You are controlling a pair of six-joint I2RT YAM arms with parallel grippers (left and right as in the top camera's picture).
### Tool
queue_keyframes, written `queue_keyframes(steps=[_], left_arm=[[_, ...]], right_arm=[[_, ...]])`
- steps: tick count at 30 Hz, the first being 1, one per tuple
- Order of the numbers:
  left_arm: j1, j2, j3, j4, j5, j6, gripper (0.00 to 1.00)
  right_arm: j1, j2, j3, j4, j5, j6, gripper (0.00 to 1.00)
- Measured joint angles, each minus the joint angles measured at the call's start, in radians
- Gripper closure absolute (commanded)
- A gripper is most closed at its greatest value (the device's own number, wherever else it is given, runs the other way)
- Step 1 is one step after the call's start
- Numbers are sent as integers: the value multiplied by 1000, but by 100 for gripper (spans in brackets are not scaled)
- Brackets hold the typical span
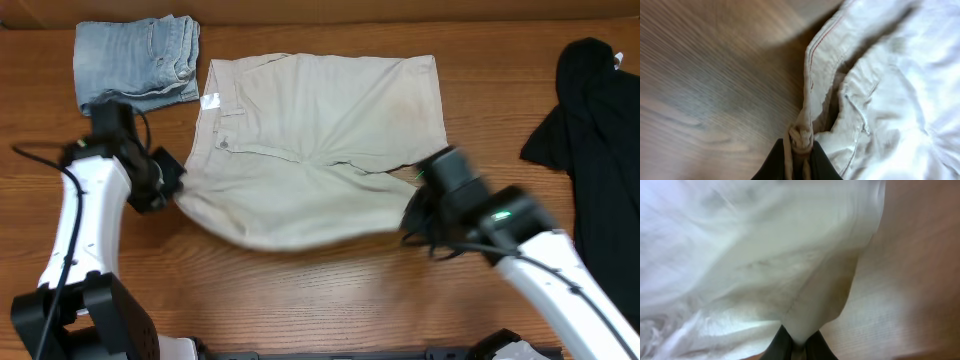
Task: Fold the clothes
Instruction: 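Lift both leg hems and fold them up toward the waistband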
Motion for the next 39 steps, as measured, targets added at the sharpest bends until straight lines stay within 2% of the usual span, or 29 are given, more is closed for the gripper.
queue_keyframes(steps=[6, 10, 19, 24, 29, 32, 39], left_arm=[[-4, 0, 320, -294, 28, 113, 96], [-9, 0, 477, -465, 42, 153, 96], [-9, -56, 518, -640, 9, 179, 96], [-9, -100, 518, -629, -15, 179, 96], [-9, -103, 478, -546, -48, 170, 96], [-9, -107, 372, -464, -73, 146, 96], [-9, -105, 85, -127, -103, 85, 96]], right_arm=[[-181, -5, 241, -100, -2, -180, 96], [-230, -10, 318, -148, -30, -258, 96], [-237, -72, 330, -245, -55, -334, 96], [-237, -85, 329, -216, -56, -369, 96], [-237, -3, 328, -117, -55, -412, 96], [-237, 92, 326, -43, -56, -439, 96], [-237, 346, 322, 163, -55, -497, 96]])
